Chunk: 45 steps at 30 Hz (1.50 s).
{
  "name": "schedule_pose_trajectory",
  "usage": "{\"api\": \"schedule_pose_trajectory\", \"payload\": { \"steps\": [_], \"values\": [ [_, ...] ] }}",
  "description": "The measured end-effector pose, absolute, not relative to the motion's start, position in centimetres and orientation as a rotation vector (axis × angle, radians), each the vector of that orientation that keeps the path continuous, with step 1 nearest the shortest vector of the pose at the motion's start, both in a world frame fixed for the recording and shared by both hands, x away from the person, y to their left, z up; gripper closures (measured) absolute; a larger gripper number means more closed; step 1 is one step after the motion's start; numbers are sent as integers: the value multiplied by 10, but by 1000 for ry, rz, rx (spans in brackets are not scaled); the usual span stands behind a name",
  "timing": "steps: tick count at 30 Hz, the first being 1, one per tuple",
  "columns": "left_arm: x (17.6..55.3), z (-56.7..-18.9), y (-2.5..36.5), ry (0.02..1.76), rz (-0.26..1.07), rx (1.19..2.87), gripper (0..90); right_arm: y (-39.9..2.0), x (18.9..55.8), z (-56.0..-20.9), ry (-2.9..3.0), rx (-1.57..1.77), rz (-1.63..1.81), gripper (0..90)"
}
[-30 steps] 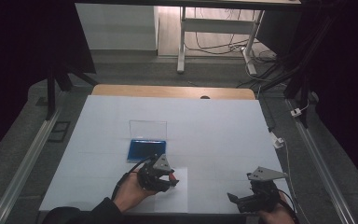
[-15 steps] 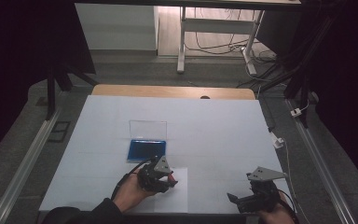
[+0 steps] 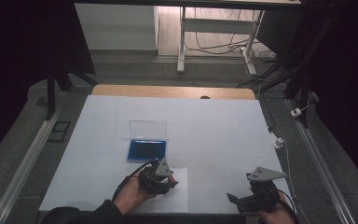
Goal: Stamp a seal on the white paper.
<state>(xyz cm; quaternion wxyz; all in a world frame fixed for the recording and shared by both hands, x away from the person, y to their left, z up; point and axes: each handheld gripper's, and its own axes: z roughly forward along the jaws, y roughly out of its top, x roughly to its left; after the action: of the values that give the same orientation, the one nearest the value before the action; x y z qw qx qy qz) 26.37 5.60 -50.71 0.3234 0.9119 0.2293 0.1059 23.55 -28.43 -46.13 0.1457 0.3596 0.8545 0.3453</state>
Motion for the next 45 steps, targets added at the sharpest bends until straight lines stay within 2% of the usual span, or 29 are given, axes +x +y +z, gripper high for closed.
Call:
{"api": "schedule_pose_trajectory", "payload": {
  "steps": [16,26,45],
  "values": [
    [276,-511,67,624,136,2338,593,-284,235,-461,2462,1033,993,0],
    [268,-509,61,611,224,2371,593,-284,235,-461,2464,1034,992,0],
    [275,-503,63,618,177,2348,586,-285,236,-461,2464,1036,992,0]
  ]
}}
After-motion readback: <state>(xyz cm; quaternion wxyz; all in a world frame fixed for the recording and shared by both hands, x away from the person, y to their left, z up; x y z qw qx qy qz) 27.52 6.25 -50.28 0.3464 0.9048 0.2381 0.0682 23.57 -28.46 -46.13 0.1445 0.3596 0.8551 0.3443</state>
